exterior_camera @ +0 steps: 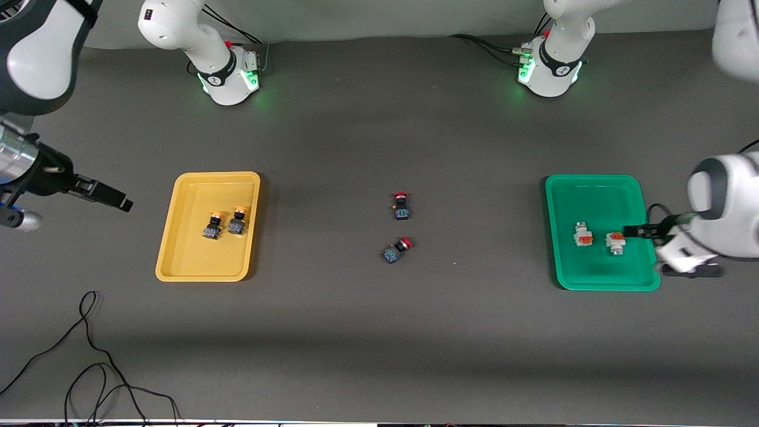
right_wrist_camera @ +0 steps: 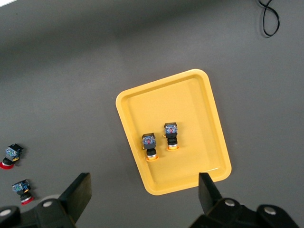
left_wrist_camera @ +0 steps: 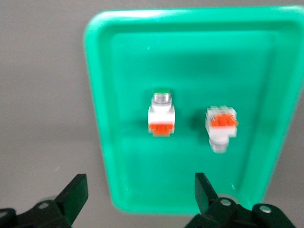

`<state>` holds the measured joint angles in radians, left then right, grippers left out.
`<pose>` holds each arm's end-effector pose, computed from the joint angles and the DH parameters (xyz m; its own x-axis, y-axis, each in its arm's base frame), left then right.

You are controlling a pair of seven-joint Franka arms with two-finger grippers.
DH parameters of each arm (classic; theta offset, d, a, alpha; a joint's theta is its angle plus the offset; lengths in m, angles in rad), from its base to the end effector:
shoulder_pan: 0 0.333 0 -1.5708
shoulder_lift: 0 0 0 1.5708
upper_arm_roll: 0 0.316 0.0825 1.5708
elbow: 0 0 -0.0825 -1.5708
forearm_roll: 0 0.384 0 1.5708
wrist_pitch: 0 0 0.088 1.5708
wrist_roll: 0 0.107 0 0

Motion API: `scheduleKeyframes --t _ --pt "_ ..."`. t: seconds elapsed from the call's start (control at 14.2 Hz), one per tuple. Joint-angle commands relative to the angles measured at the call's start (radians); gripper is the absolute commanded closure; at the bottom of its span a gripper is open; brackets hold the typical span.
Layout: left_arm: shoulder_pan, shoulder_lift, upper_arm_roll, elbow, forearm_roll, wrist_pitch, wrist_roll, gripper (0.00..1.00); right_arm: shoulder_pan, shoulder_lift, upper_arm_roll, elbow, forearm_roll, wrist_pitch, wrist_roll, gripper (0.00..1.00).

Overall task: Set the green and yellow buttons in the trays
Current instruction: 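Place the white button in the green tray while the right gripper withdraws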

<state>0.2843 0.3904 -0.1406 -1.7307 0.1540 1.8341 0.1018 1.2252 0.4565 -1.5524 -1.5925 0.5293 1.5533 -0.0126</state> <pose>0.6123 0.1079 0.3381 0.9581 -0.0086 -0.2863 -0.0237 -0.9985 -0.0493 0.5823 -0.0097 0.5688 0.9468 -0.3188 -0.0441 -0.3213 -0.9441 -0.0732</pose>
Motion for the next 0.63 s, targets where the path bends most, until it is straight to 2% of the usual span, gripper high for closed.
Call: scheduleKeyframes --t 0.0,0.07,0.21,0.28,0.35,0.42,0.56 --pt "-0.011 -0.163 0.004 0.030 -0.055 -0.149 0.016 0.00 -0.288 -0.001 0.235 0.182 -0.011 -0.125 -0.020 0.00" --pt "-0.017 -0.224 0.004 0.028 -0.072 -0.188 0.035 0.00 -0.368 -0.002 0.309 0.231 -0.014 -0.146 -0.021 0.00" --pt "-0.036 -0.316 -0.008 0.031 -0.077 -0.264 0.036 0.00 -0.420 -0.010 0.356 0.241 -0.022 -0.150 -0.024 0.00" --pt "-0.048 -0.353 -0.011 0.031 -0.086 -0.295 0.033 0.00 -0.426 -0.027 0.379 0.238 -0.058 -0.153 -0.042 0.00" --pt "-0.083 -0.387 -0.004 0.033 -0.115 -0.317 0.029 0.00 -0.479 -0.060 0.456 0.227 -0.109 -0.156 -0.052 0.00" --pt "-0.127 -0.407 0.012 0.037 -0.135 -0.334 0.024 0.00 -0.578 -0.128 0.589 0.223 -0.173 -0.156 -0.052 0.00" --pt "-0.268 -0.421 0.109 0.097 -0.139 -0.396 -0.007 0.00 -0.891 -0.258 0.977 0.178 -0.311 -0.145 -0.043 0.00"
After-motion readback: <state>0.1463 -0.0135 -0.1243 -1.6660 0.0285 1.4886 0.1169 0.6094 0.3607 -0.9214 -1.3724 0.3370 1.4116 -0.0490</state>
